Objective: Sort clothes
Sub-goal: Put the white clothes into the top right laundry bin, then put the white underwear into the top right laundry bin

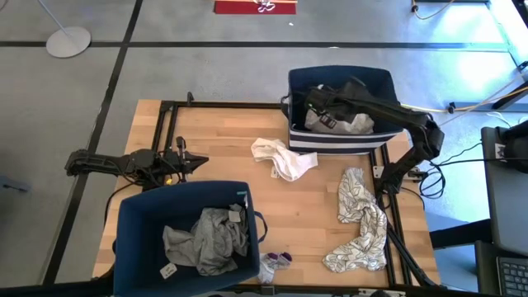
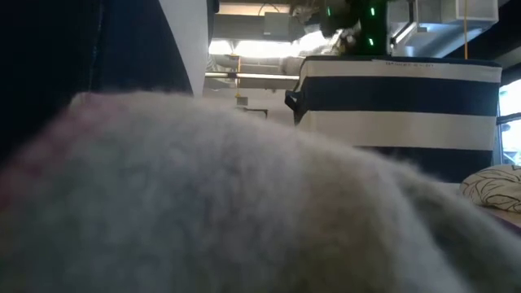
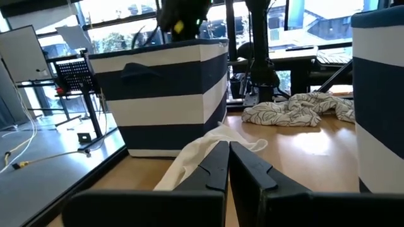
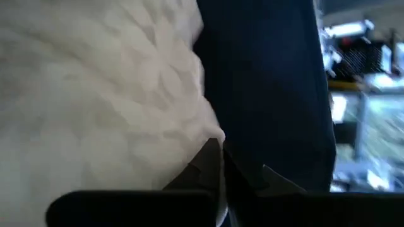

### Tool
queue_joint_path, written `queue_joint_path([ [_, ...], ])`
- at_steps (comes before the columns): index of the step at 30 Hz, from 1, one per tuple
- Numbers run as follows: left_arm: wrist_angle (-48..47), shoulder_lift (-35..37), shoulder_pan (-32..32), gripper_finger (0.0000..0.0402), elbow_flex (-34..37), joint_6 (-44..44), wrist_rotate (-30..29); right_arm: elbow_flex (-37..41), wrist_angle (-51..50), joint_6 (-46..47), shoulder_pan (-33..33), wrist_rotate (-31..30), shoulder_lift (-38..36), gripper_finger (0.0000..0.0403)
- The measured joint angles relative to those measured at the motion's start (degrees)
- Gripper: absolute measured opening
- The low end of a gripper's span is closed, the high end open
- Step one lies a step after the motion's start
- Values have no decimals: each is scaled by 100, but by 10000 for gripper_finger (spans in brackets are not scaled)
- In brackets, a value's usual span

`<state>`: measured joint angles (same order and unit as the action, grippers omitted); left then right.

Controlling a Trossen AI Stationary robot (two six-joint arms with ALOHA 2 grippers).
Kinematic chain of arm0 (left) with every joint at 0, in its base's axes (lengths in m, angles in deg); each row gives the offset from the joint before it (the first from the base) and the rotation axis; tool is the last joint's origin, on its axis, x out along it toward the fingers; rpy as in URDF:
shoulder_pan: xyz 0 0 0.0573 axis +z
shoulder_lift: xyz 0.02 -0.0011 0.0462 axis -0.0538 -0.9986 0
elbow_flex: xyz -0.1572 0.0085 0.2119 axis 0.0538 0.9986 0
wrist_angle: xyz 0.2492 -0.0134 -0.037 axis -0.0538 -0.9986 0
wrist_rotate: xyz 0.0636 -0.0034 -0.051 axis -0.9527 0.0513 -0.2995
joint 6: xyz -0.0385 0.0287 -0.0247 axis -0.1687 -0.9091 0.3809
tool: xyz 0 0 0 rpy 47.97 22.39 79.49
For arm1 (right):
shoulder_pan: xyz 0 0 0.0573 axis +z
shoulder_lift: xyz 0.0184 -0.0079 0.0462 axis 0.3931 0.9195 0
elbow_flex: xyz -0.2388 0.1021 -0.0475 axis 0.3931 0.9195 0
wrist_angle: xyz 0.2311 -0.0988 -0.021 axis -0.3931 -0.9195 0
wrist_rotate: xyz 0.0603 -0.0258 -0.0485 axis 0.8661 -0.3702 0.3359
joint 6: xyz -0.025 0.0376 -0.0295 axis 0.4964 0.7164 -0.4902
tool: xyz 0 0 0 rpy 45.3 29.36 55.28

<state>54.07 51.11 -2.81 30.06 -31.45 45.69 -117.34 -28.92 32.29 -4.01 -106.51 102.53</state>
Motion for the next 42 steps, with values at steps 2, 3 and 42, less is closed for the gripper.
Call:
queue_joint_path([
  [2,14,-2,0,3,0,41,-1,347,9,140,-191,-259,-5,21],
  [3,19,-1,0,3,0,44,-1,483,9,153,-260,-340,-5,27],
  [42,24,0,0,3,0,66,-2,944,1455,1942,4432,783,-682,264],
])
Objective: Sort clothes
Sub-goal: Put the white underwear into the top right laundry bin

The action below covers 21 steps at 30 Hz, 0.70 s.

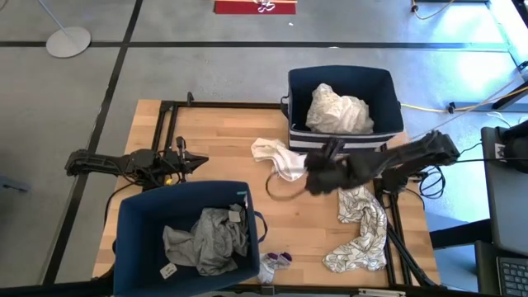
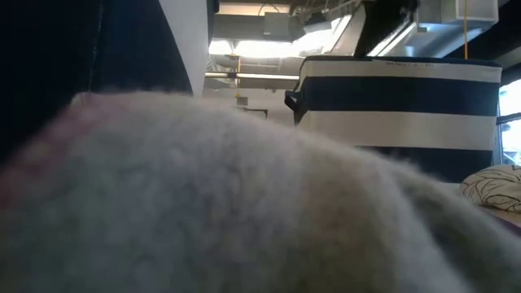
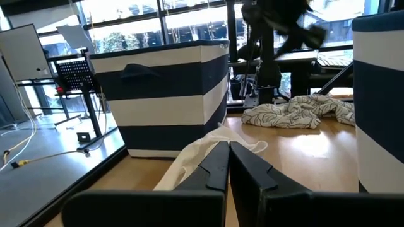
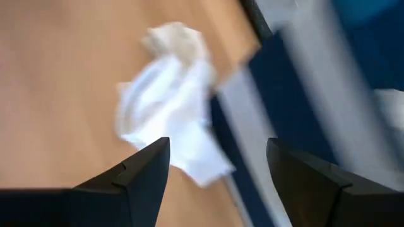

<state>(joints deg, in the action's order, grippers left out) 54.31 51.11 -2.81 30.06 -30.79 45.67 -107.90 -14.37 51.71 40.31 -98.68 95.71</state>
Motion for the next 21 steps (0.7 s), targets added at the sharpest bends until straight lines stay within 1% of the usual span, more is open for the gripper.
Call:
queue_joint_path([
  [4,0,0,0,3,0,16,0,1222,1706,-387,305,-59,0,264],
  [9,0,0,0,3,0,116,0,2785,4505,-895,350,-30,0,264],
  [12,2,0,0,3,0,128,0,3581,5951,-894,221,155,17,264],
  [14,0,0,0,3,0,128,0,3974,6818,-932,111,490,80,264],
  [16,3,0,0,3,0,128,0,4241,7437,-1101,-9,552,184,264],
  [18,1,-2,0,3,0,128,0,4350,7869,-1273,-118,566,309,264],
  [21,7,-2,0,3,0,130,0,4365,8028,-1518,-259,566,538,264],
])
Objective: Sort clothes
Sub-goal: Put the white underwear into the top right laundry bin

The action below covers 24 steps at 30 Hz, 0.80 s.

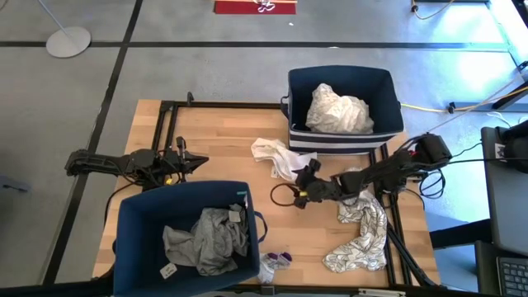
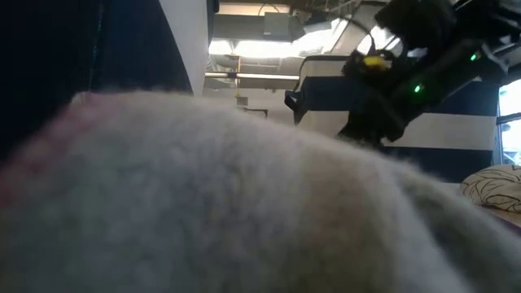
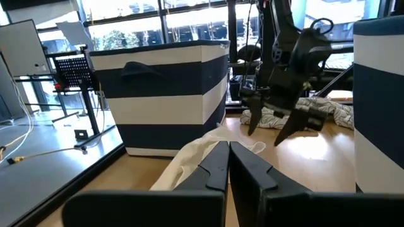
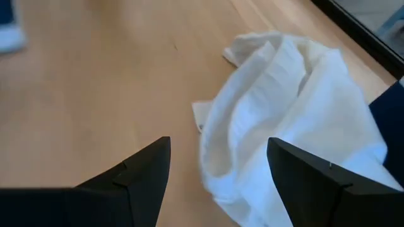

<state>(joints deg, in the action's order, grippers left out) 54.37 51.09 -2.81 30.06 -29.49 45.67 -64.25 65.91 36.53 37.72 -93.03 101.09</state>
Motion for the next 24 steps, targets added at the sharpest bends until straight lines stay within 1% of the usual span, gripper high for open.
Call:
queue_joint_path([
  [2,6,1,0,3,0,-2,0,2,82,-75,-95,-21,157,264],
  [8,4,0,0,3,0,-2,0,0,401,-109,-357,-363,689,264],
  [16,2,0,0,3,0,-2,-2,-42,682,-60,-681,-414,1321,260],
  [18,2,0,0,3,0,-2,0,-50,741,22,-724,-459,1425,243],
  [20,0,0,0,3,0,-2,0,-52,731,95,-758,-456,1491,215],
  [24,-5,0,0,3,0,-2,0,-48,669,160,-757,-437,1515,131],
])
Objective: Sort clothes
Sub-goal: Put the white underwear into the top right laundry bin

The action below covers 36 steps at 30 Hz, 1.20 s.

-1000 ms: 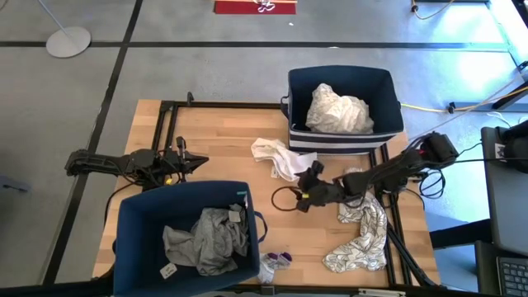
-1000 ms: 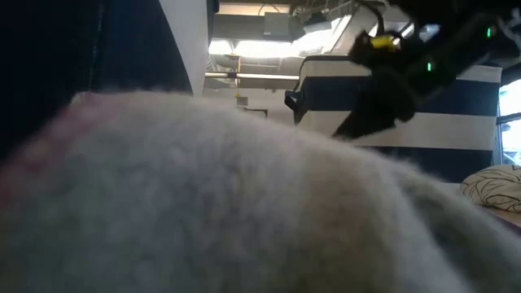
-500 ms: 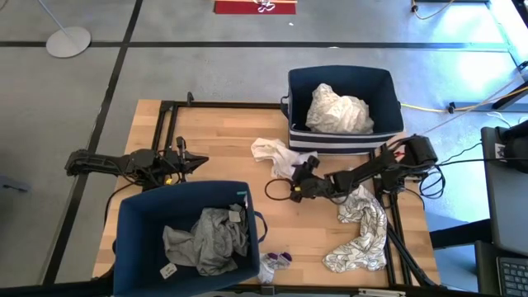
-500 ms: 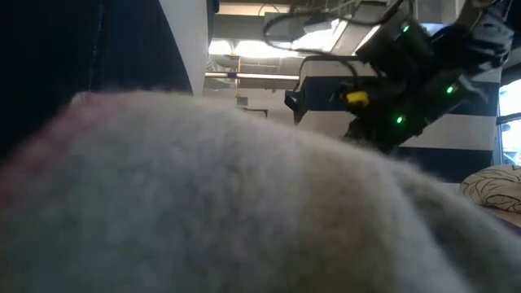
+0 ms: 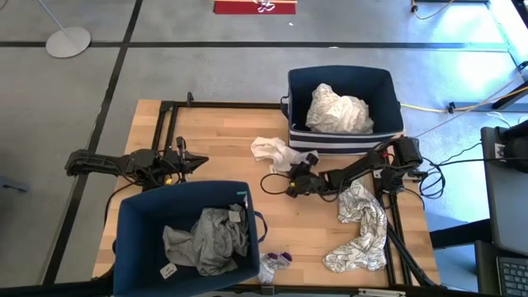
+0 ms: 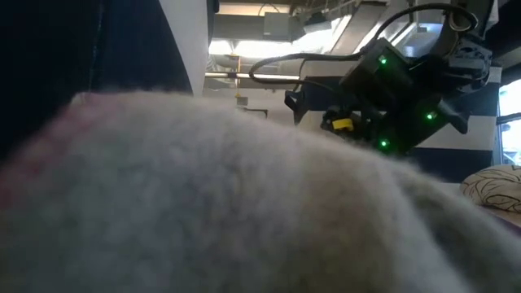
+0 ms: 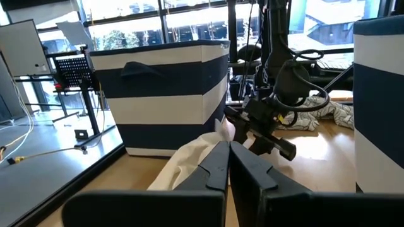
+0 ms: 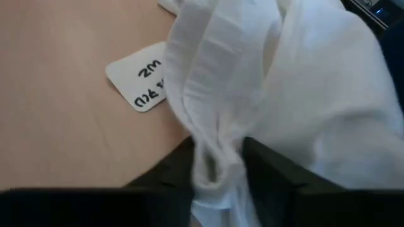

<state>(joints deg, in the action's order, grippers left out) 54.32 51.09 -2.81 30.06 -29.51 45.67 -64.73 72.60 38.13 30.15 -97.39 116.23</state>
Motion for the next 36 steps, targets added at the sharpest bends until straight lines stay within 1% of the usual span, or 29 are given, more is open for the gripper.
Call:
queue_joint_path([
  [4,-2,0,0,3,0,0,0,7,-48,-4,9,17,6,41],
  [5,-2,0,0,3,0,2,0,7,-54,-5,9,34,5,24],
  [6,0,0,0,3,0,22,0,8,-55,-6,9,51,4,17],
  [8,-2,0,0,3,0,55,0,11,-57,4,9,116,-34,21],
  [11,-2,0,0,3,0,63,0,-28,-132,38,16,254,-152,45],
  [13,-2,0,0,3,0,63,0,-81,-234,10,58,377,-256,50],
  [18,-14,0,0,3,0,84,0,-258,-499,-142,257,402,-608,17],
  [21,-28,0,0,3,0,166,0,-301,-747,-263,379,303,-870,16],
  [26,-34,2,0,3,0,190,-2,-455,-1135,-321,565,131,-1477,38],
  [28,-32,2,0,3,0,190,0,-549,-1324,-454,640,66,-1714,35],
  [32,-33,0,0,3,0,190,0,-802,-1682,-791,743,35,-2141,17],
  [36,-34,0,0,3,0,190,0,-1136,-2100,-1034,767,76,-2433,21],
])
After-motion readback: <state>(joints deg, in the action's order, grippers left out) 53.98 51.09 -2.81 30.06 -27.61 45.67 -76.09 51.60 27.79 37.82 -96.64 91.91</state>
